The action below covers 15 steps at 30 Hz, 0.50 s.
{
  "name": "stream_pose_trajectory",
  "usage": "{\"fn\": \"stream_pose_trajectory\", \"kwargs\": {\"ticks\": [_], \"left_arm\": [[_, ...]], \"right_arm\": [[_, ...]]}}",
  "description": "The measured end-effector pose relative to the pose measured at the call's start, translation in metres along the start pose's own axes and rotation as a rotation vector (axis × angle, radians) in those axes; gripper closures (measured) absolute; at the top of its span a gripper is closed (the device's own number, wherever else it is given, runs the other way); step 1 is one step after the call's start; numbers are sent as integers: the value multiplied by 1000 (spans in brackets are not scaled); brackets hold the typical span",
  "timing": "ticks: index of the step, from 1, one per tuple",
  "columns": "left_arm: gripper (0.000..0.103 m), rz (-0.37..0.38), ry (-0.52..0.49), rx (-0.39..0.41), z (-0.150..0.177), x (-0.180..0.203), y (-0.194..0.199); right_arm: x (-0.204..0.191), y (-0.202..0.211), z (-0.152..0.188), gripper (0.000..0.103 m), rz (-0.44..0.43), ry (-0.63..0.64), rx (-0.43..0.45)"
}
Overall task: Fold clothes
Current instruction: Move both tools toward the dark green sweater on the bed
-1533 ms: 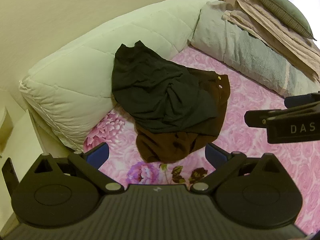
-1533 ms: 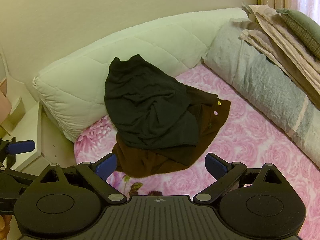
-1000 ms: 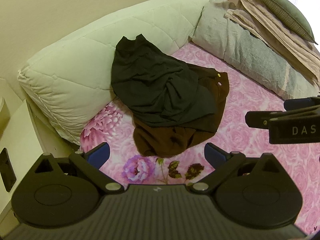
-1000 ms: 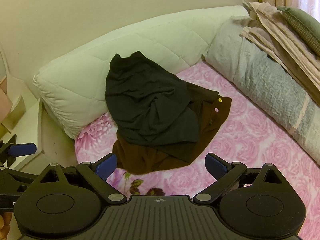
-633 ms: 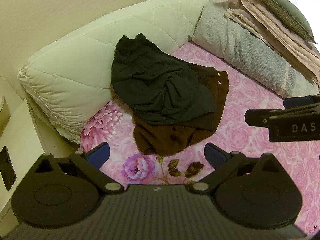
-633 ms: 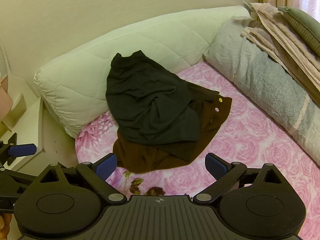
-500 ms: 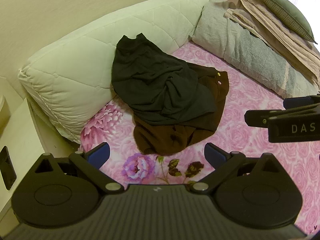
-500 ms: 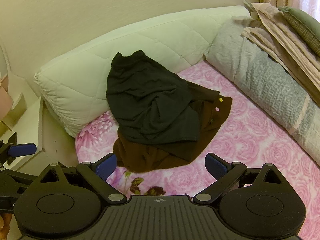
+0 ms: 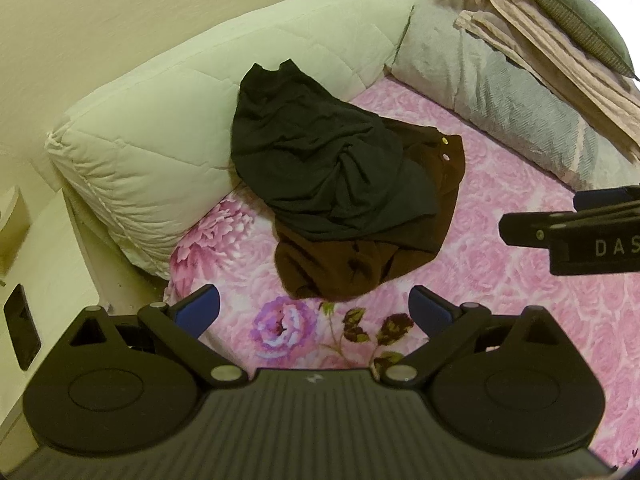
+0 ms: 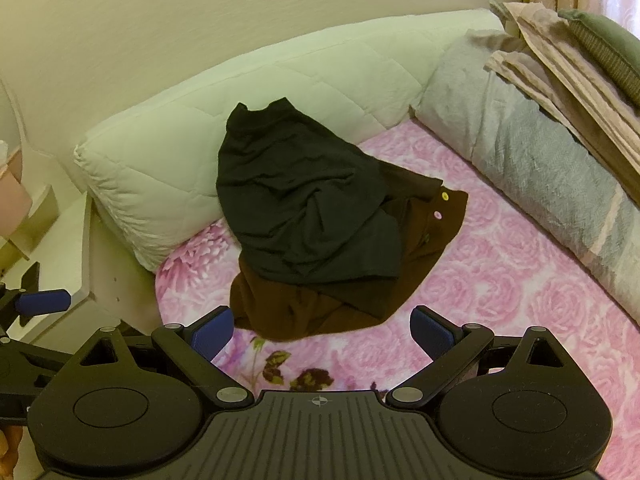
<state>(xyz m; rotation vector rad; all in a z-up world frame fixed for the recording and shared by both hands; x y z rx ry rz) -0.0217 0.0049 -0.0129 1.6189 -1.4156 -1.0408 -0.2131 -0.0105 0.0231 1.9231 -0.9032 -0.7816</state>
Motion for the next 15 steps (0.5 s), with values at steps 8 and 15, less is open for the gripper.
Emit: {"fn": "stream_pose_trajectory", "kwargs": {"ticks": [8,15], "left_arm": [[3,-45,13,-4,8,13,9],[3,-60,21,17,11,18,19]], "right_arm": [[20,4,14,6,-30,-11,-1],[34,9,22,6,-51,-12,5]]}}
Point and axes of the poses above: each gripper's, at about its wrist camera, not at the fingertips, and y roughly against the way its jaws point, x to its right, z to its underside, the point moved 1 cm from there along -y, roughly the way its jaws point, and after that the axes turned 10 degrees about -x, right-handed, at the moved point
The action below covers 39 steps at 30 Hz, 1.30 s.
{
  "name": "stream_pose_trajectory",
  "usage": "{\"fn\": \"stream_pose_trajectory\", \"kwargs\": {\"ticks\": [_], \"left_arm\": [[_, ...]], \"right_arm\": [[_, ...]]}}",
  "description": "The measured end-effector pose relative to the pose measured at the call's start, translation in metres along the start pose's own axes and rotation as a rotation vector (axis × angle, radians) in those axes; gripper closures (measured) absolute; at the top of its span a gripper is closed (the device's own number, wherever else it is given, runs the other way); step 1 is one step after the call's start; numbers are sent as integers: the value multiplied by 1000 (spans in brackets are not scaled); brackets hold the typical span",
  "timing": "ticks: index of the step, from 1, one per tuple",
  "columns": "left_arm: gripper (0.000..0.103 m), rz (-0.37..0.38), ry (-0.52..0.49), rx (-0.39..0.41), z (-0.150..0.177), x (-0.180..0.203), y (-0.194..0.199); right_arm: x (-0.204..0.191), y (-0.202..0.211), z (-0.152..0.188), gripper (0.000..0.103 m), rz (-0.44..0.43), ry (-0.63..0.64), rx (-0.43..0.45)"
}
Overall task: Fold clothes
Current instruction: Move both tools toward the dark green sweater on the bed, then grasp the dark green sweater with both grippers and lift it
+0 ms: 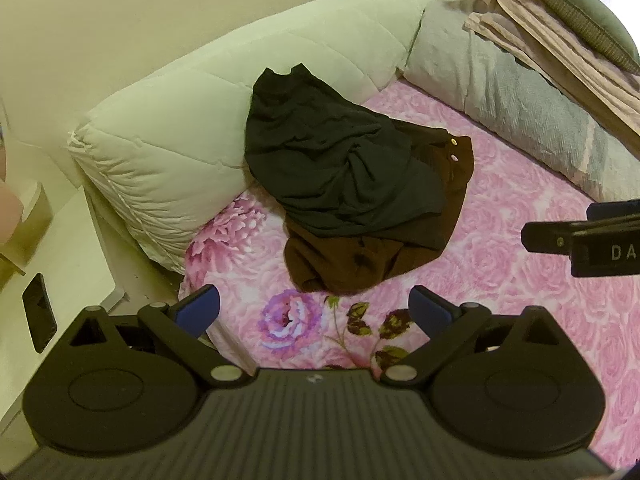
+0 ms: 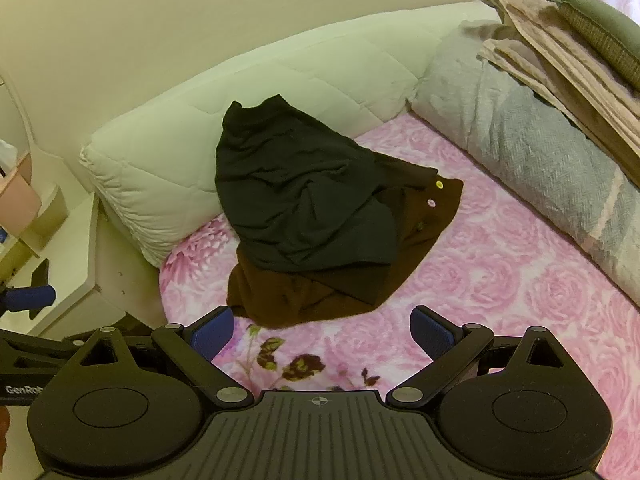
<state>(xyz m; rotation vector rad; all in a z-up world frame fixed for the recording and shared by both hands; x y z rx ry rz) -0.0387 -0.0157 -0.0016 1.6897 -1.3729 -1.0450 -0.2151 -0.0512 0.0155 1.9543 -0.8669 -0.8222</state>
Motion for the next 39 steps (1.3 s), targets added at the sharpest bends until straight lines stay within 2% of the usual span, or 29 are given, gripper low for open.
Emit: {"fn": "stream_pose_trajectory", "kwargs": {"ticks": [5,11,16,23,25,29,34,35,36,37,39], "left_arm": [[3,2,-29,4,-8,-15,-12],[3,6,-95,16,-45,-51,-65],[5,18,-163,63,-94,-81,-137],[9,-7,-323,172,-164,-101,-230],[10,-14,-360,187,-182,-103,-255],[27,-9,-408,207,-206,-107,-299],[28,-56,-446,217,-221,-111,-339],[34,-65,-453,216,-222,-110,-345],[48,-65,-461,216,-222,-110,-349],[58,-58,-474,216,-221,-110,-352],[84,-49,-502,220,-219,-108,-356]], "right_arm": [[5,-9,1,6,-11,-4,-5],[7,-37,-23,6,4,22,11],[-1,-81,-66,6,29,103,26],[-24,-181,-149,6,53,260,5],[-19,-216,-163,6,64,278,-30],[-19,-269,-188,6,60,330,-67],[-24,-291,-227,6,18,347,6],[-24,-291,-236,12,-5,338,20],[-26,-291,-246,23,-35,332,28],[-28,-292,-255,44,-64,327,36],[-34,-294,-270,44,-104,313,51]]}}
Point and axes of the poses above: each gripper's, at about its wrist camera, not at the fingertips, and y roughly against the way its jaws point, x to its right, z to its underside, the point moved 1 cm from there along -y, roughly the way its jaws point, and after that the axes turned 10 degrees about -x, right-handed, at the moved point
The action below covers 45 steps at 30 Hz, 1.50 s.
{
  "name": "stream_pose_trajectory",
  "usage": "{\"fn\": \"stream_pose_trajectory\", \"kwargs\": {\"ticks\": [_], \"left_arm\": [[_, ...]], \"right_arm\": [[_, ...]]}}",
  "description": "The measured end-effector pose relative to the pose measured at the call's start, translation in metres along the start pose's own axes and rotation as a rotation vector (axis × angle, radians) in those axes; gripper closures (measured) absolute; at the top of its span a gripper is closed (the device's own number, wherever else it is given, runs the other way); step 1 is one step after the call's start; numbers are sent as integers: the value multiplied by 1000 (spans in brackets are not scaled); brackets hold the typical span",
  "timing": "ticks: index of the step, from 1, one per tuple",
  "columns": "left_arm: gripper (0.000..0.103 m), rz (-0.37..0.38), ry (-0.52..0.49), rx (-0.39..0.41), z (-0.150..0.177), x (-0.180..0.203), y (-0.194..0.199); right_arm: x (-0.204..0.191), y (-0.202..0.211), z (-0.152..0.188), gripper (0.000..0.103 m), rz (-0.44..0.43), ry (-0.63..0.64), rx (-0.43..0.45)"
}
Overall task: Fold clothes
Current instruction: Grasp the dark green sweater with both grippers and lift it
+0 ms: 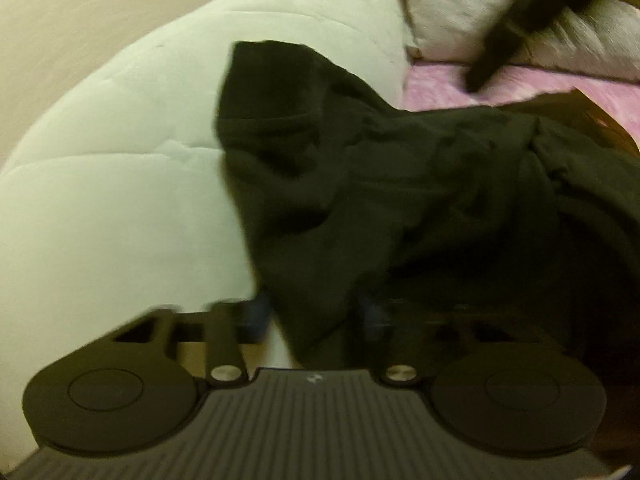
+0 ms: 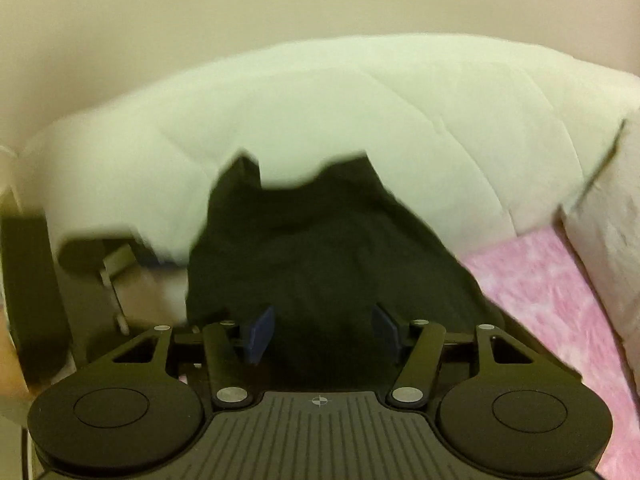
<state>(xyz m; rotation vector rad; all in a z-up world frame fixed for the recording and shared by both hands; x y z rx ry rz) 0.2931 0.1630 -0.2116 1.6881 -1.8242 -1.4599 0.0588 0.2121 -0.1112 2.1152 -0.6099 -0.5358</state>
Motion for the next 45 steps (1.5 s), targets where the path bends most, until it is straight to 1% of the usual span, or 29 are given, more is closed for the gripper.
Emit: {"fn": "stream_pose_trajectory", "kwargs": {"ticks": [2,3,4,5,6,9,12,13,14,15,16,17,19,20,21,24,27,29,33,35,37,38,40,41,42,44,45], "left_arm": [[97,20,-11,32,3,2,7],[98,34,-8,55,5,2,14],[98,52,2,82,7,2,24],[98,70,11,108,9,3,35],[98,91,14,133,13,5,46],[99,156,-12,220,25,22,85],[99,204,-39,275,36,45,120],[99,217,-46,288,38,53,131],[99,231,-53,300,40,60,142],[99,248,-57,309,41,67,152],[99,266,-66,317,40,74,161],[100,283,-81,327,39,81,170],[100,321,-111,353,37,98,191],[100,344,-131,366,35,106,202],[101,370,-153,378,32,115,213],[102,446,-224,427,26,146,249],[102,508,-285,477,18,178,284],[102,546,-331,516,14,208,311],[102,641,-462,593,16,286,377],[102,704,-504,600,26,337,412],[102,762,-541,594,35,388,448],[102,794,-547,581,38,414,464],[102,870,-559,521,44,465,492],[100,905,-567,486,45,486,501],[96,941,-577,450,45,506,509],[91,1009,-612,386,41,540,519],[86,1021,-634,373,44,549,524]], "right_arm": [[-2,-2,-15,41,-43,-19,27],[-3,-3,-22,34,-65,-30,40],[-5,-4,-27,9,-91,-48,53],[-7,-5,-32,1,-117,-66,66],[-9,-6,-35,1,-154,-89,81],[-8,-18,-42,1,-198,-183,55],[0,-31,-37,2,-201,-275,-19],[2,-31,-31,17,-206,-292,-49],[3,-31,-25,49,-210,-308,-79],[5,-27,-17,62,-214,-317,-103],[8,-18,-7,70,-182,-323,-110],[12,-9,4,80,-151,-331,-116],[24,20,29,87,-119,-363,-91],[31,38,44,91,-96,-385,-75],[42,57,57,93,-72,-409,-59],[65,119,102,94,11,-490,-2],[88,189,154,96,82,-578,63],[99,237,192,96,127,-626,109],[106,335,281,96,197,-712,208],[109,377,328,96,217,-741,246],[111,421,378,96,231,-761,270],[113,437,403,96,255,-768,262],[119,471,453,96,304,-783,247],[122,486,479,96,338,-812,237],[125,500,506,96,373,-840,226],[134,524,563,96,466,-935,192],[140,533,588,96,499,-996,177]]}}
Point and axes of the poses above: each gripper's, at about its wrist camera, not at the fingertips, and y roughly against the way its jaws point, x to its right, z to its underside, the point moved 1 cm from there along -y, roughly the way its jaws point, and after that the axes turned 10 degrees about -x, right-handed, at the moved point
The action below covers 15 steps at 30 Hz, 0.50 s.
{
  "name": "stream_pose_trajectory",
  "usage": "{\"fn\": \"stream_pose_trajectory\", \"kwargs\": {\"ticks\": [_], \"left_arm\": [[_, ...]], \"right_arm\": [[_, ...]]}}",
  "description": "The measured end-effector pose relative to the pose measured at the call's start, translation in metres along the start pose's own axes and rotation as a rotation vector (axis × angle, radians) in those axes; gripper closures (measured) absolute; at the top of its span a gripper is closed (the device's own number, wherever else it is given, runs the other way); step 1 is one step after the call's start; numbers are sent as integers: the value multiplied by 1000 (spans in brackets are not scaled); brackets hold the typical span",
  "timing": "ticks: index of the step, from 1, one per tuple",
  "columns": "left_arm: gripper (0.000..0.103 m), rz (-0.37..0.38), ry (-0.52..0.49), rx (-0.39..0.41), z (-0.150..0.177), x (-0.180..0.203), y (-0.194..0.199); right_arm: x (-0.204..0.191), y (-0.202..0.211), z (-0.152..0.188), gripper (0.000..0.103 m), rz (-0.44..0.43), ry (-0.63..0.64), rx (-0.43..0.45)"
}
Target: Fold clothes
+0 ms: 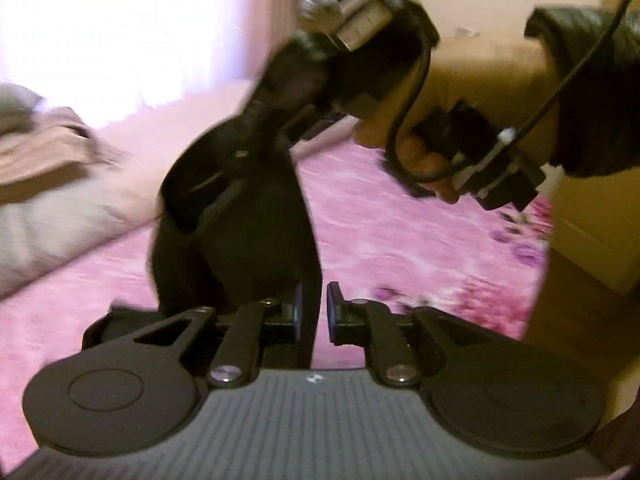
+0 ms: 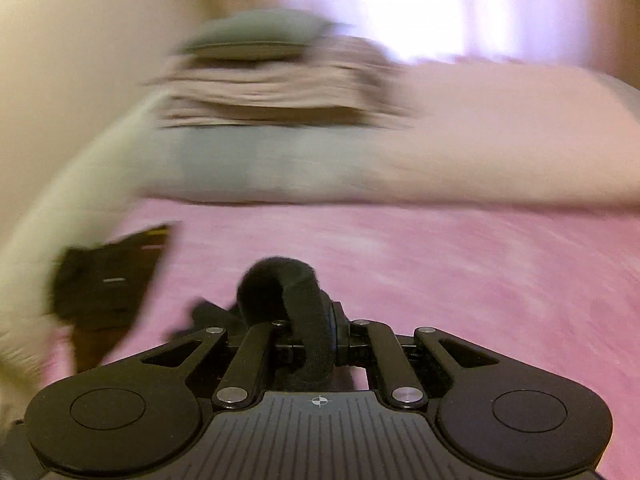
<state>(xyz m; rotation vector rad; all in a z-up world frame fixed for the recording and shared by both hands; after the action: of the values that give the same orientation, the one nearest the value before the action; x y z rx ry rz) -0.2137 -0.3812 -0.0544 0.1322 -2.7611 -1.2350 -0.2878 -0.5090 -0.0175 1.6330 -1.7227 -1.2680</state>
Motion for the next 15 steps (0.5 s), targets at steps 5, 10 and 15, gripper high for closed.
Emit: {"fn": "stream_pose_trajectory", "kwargs": {"ticks": [5,10,15], "left_arm": [[61,1,-48,-99,8,-6,-29],[50,-77,-100,-231,33,-63,-69],[41,-135,-203,-331,47,-130,-117]], "right_arm": [[89,23,44,95,85,-232,-8],[106,35,101,0,126,-365,2],[86,-11,141,0,67,-473,-110]]}}
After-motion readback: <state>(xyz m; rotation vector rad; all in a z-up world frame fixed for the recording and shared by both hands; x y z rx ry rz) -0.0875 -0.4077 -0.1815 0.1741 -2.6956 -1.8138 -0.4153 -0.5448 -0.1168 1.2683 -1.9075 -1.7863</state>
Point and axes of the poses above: each gripper's, at about its wrist camera, not at the fingertips, and y roughly against the way its jaws point, x to its right, z to its underside, the point moved 1 cm from there along -y, roughly the way its jaws point, and after that the axes turned 10 degrees about -x, right-handed, at the moved point
